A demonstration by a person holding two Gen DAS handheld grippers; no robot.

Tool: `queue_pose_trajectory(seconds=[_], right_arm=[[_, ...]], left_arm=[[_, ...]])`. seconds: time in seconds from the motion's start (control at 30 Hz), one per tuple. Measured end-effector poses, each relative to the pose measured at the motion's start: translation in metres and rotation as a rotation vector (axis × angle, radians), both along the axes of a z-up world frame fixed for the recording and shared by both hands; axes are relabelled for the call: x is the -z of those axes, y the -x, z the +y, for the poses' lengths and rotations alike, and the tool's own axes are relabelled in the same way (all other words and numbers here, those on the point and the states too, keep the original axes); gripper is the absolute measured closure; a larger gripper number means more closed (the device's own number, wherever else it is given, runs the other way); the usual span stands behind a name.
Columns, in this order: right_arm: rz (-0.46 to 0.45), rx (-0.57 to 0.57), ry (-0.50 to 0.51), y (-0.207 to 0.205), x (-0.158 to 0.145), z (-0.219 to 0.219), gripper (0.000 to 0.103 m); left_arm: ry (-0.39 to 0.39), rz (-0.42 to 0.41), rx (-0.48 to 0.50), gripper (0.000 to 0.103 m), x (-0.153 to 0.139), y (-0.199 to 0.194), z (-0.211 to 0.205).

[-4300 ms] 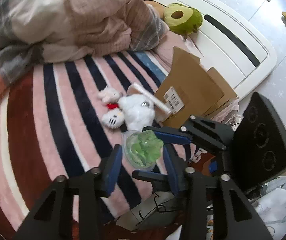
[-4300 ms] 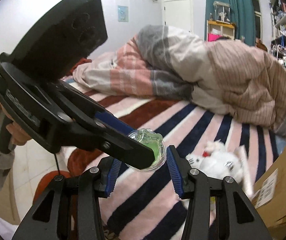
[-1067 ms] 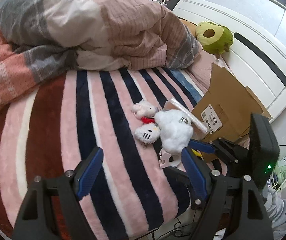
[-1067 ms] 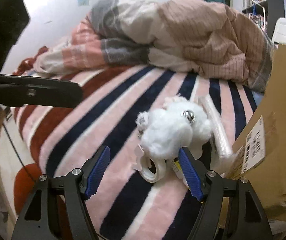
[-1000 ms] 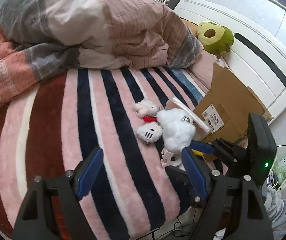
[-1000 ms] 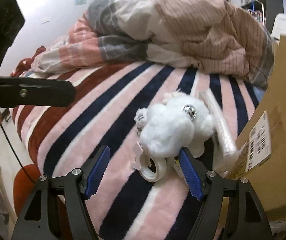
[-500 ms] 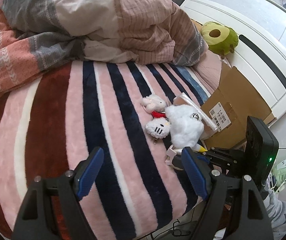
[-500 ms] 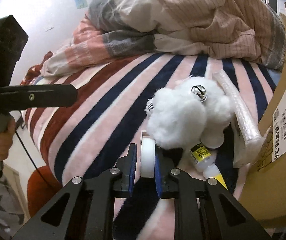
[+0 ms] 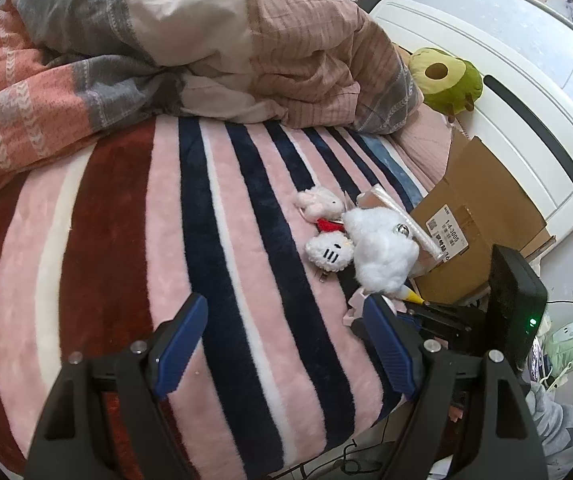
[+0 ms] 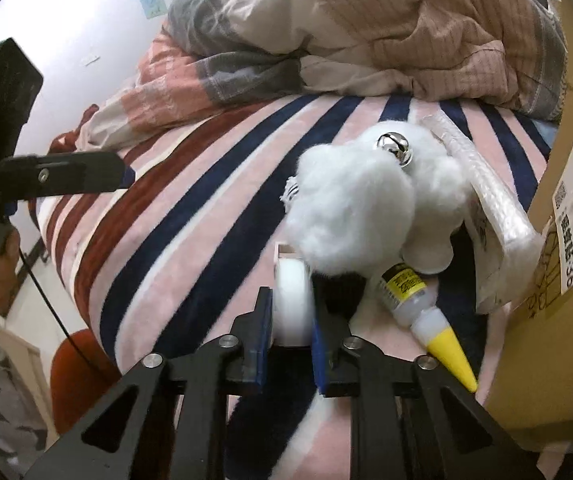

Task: Organize objects
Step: 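Move the right gripper back to the white tape roll and grasp it, then lift the tape roll, carry it over the box and release it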

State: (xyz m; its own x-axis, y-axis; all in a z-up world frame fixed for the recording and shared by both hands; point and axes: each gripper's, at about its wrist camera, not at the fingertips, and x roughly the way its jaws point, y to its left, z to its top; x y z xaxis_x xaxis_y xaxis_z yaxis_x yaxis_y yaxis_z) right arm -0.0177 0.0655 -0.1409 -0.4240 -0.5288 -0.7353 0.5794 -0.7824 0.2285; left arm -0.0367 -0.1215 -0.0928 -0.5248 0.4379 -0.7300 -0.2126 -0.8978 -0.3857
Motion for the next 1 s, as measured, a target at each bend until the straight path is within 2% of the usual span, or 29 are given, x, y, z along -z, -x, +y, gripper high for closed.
queue_pose_trajectory(seconds=[0.1,0.2,0.27,0.33,0.4,0.43,0.47,0.63,0.77,0.8,0.87,1.0], right_arm=[[-0.026,-0.061,0.073,-0.005,-0.008,-0.005,0.090],[-0.111,-0.119,0.185,-0.001,-0.013,-0.012,0.090],[-0.180,-0.160,0.221,0.003,-0.011,-0.019,0.090],[-0.196,-0.147,0.181,0.007,-0.004,-0.025,0.090],[-0.159,-0.112,0.092,0.007,0.002,-0.026,0.077],[-0.141,-0.092,0.068,0.007,0.003,-0.024,0.064],[-0.130,-0.084,0.065,0.007,0.003,-0.021,0.060],[-0.035,-0.106,-0.013,-0.002,-0.003,-0.021,0.054],[-0.005,-0.183,-0.054,-0.013,0.000,-0.029,0.054],[0.012,-0.185,-0.080,-0.015,0.002,-0.031,0.055],[0.034,-0.165,-0.102,-0.015,0.004,-0.031,0.066],[0.047,-0.159,-0.082,-0.009,0.003,-0.030,0.067]], left_arm=[[-0.005,-0.001,-0.004,0.025,-0.001,-0.001,-0.003],[-0.002,0.002,-0.015,0.025,-0.004,-0.003,-0.007],[-0.002,0.006,-0.021,0.025,-0.006,-0.005,-0.011],[0.002,0.006,-0.031,0.025,-0.007,-0.006,-0.015],[0.009,0.005,-0.038,0.025,-0.008,-0.008,-0.017],[0.010,0.003,-0.040,0.025,-0.007,-0.009,-0.018],[0.010,0.000,-0.041,0.025,-0.007,-0.010,-0.019],[0.019,-0.010,-0.051,0.025,-0.005,-0.012,-0.022],[0.022,-0.011,-0.045,0.025,-0.006,-0.014,-0.019],[0.025,-0.012,-0.041,0.025,-0.006,-0.014,-0.017],[0.031,-0.015,-0.031,0.025,-0.006,-0.014,-0.013],[0.036,-0.022,-0.004,0.025,-0.006,-0.016,-0.003]])
